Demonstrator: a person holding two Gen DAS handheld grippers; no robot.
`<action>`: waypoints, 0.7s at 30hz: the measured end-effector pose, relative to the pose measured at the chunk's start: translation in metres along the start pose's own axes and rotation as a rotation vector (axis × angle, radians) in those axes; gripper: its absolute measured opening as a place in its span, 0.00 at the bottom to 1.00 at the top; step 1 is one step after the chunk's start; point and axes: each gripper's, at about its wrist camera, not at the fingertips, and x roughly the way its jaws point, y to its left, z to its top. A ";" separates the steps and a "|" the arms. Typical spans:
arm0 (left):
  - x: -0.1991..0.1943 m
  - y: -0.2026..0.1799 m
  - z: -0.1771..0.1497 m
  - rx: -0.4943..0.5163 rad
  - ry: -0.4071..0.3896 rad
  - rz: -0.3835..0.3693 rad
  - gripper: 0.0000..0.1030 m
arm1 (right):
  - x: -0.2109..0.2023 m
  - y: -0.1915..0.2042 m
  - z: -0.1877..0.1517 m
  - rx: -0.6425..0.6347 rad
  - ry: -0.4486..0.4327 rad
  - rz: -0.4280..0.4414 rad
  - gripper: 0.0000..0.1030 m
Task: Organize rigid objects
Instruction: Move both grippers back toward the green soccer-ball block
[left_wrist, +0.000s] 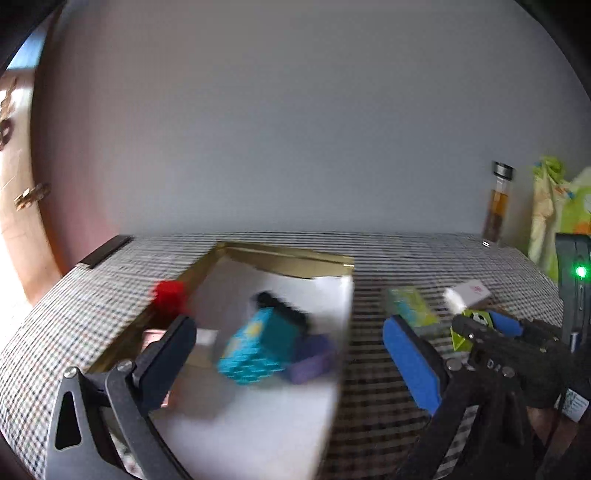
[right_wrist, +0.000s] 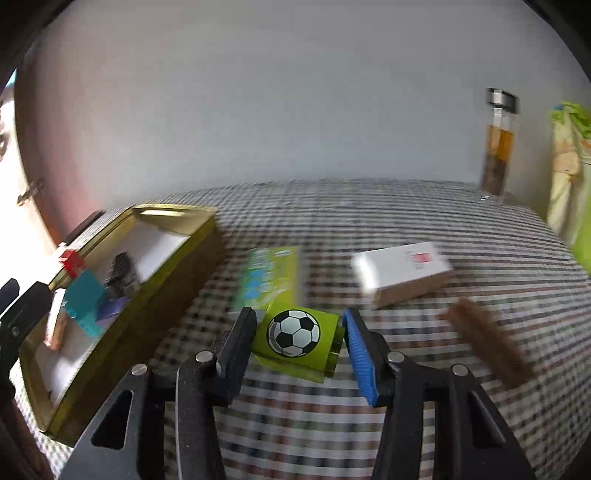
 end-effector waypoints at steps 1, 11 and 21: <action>0.003 -0.008 0.000 0.011 0.005 -0.010 1.00 | 0.000 -0.005 0.001 0.009 -0.003 -0.012 0.50; 0.050 -0.080 0.009 0.081 0.087 -0.077 1.00 | 0.001 -0.072 0.009 0.098 -0.020 -0.080 0.50; 0.083 -0.108 0.006 0.150 0.185 -0.106 0.94 | -0.003 -0.091 0.008 0.155 -0.036 -0.074 0.50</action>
